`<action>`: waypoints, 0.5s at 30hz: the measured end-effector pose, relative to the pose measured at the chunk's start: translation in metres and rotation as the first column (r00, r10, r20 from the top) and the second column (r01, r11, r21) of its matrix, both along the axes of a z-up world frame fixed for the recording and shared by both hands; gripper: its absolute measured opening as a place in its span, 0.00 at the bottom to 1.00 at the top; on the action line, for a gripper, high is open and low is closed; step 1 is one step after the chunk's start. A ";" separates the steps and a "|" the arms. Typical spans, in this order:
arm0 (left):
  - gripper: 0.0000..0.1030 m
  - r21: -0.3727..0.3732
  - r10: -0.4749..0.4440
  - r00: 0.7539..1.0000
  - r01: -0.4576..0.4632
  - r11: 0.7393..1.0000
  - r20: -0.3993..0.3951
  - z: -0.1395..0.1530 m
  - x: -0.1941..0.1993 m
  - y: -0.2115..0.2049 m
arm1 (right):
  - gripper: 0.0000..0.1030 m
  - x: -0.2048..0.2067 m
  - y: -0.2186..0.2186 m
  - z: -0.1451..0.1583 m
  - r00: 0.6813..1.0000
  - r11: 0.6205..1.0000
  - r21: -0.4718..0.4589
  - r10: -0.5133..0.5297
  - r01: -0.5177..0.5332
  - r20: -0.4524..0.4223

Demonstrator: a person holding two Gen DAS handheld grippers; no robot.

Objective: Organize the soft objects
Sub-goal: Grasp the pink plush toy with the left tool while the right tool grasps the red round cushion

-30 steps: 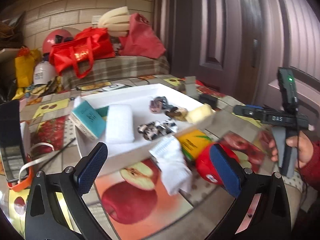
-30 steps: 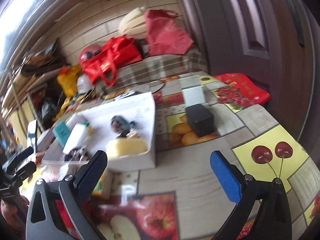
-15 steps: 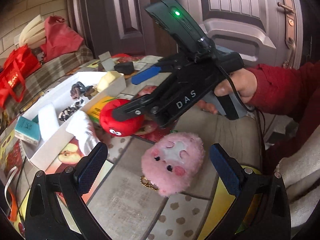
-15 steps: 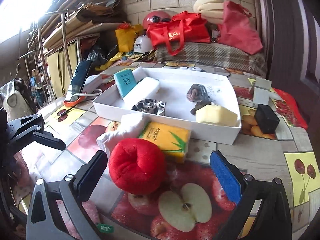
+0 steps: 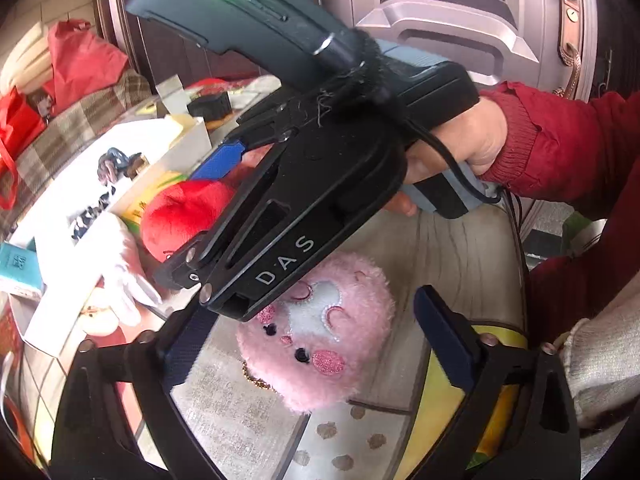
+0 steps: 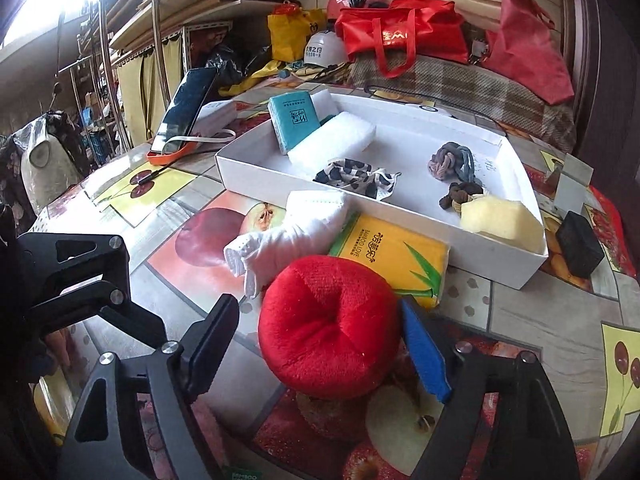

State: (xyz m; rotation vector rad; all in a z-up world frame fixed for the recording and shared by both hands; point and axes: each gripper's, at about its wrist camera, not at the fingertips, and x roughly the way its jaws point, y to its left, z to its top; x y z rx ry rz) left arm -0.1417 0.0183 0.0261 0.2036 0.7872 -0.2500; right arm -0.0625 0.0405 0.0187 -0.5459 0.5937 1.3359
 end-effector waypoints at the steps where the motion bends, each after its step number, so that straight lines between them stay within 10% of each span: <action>1: 0.88 0.002 0.001 1.000 -0.001 1.000 -0.015 -0.002 0.002 0.000 | 0.73 0.000 0.001 -0.001 1.000 1.000 -0.008 -0.001 0.001 0.002; 8: 0.65 0.038 -0.008 0.999 0.010 0.999 -0.033 -0.006 0.002 -0.008 | 0.63 -0.002 0.006 -0.007 1.000 0.999 -0.051 0.016 -0.016 0.001; 15: 0.63 0.068 -0.008 1.000 0.007 0.998 0.003 -0.004 -0.003 -0.010 | 0.59 -0.004 -0.002 0.000 1.000 1.000 -0.007 0.008 -0.008 0.016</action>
